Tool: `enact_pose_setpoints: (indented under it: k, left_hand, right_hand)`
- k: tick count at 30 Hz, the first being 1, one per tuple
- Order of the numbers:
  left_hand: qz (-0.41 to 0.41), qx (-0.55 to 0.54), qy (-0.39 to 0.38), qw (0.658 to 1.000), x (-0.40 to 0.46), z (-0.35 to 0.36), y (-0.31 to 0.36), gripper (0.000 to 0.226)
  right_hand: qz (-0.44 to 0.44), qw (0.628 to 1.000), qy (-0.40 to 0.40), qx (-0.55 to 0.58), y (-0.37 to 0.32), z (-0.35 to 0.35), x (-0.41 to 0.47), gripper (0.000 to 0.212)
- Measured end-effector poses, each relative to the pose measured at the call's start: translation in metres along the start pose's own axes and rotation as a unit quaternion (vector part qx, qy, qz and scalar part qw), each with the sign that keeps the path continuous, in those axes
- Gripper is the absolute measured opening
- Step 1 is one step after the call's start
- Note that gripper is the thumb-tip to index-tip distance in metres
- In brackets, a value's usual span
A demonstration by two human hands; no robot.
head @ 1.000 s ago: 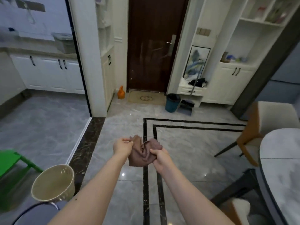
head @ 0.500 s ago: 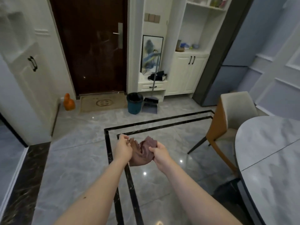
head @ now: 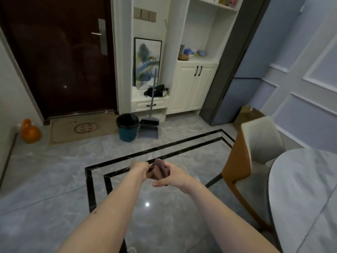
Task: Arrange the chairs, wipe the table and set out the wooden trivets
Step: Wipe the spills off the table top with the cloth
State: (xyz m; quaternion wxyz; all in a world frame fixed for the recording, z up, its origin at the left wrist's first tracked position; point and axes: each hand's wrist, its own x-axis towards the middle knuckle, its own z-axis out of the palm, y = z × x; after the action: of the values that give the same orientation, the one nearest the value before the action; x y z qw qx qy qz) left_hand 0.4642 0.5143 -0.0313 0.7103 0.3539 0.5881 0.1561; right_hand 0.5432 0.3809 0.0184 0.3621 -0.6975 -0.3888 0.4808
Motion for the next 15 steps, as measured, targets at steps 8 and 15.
enact_pose_setpoints:
  k: [8,15]
  left_hand:
    - [-0.045,0.019,-0.087,0.995,0.079,0.1,0.128,0.027]
    - [-0.025,0.145,-0.135,0.98,0.153,0.206,0.184,0.017]
  right_hand:
    - [0.036,0.993,0.108,0.039,-0.014,-0.119,0.14,0.045]
    - [0.153,0.893,0.264,0.329,-0.013,-0.228,0.232,0.04]
